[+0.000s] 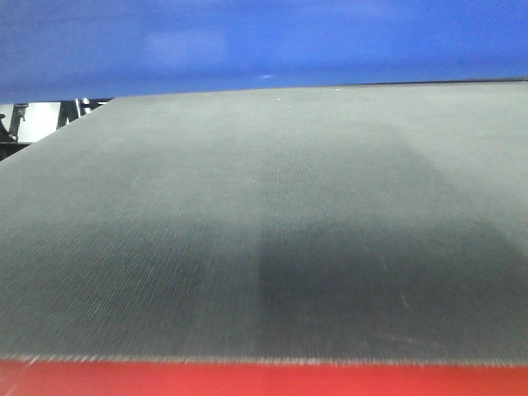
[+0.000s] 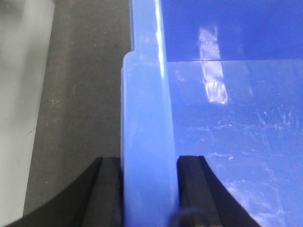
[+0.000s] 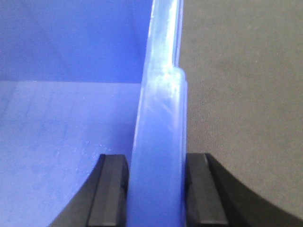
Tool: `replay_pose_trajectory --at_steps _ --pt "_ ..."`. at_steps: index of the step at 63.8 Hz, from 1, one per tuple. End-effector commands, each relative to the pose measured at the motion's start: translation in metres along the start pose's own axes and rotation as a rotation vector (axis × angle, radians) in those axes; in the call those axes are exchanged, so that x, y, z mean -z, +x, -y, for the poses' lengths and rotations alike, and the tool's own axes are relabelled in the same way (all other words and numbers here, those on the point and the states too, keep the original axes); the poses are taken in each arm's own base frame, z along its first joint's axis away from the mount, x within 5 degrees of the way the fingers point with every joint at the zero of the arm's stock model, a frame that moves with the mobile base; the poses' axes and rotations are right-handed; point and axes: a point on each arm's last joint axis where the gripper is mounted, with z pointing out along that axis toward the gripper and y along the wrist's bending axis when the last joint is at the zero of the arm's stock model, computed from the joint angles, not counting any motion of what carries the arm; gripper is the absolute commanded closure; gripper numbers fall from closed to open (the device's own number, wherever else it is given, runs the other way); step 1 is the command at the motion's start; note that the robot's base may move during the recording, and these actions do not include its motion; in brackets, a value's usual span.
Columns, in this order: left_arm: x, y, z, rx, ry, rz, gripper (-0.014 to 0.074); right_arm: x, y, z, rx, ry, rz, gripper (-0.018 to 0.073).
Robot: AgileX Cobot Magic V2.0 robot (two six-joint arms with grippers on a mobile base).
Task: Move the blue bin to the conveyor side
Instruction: 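Carry the bin over the grey conveyor belt with both grippers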
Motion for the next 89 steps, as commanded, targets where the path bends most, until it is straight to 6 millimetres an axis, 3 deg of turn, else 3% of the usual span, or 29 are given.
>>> replay_pose_trajectory --at_steps 1,56,78,83,89 --pt "0.011 -0.007 -0.001 -0.007 0.011 0.107 0.0615 0.013 -0.009 0.001 0.025 0.003 0.133 0.0648" --pt "0.011 -0.007 -0.001 -0.007 0.011 0.107 0.0615 0.013 -0.009 0.001 0.025 0.003 0.133 0.0648" --pt "0.012 -0.011 0.0 -0.009 0.018 0.159 0.0615 0.014 -0.016 0.0 0.025 -0.005 0.213 0.0648" --pt "0.01 -0.017 0.002 -0.011 0.031 0.204 0.0615 0.008 -0.016 0.0 0.027 0.002 0.199 0.0648" --pt "-0.001 -0.023 0.006 -0.016 0.038 0.219 0.0615 -0.013 -0.016 0.002 0.018 0.013 0.184 0.0648"
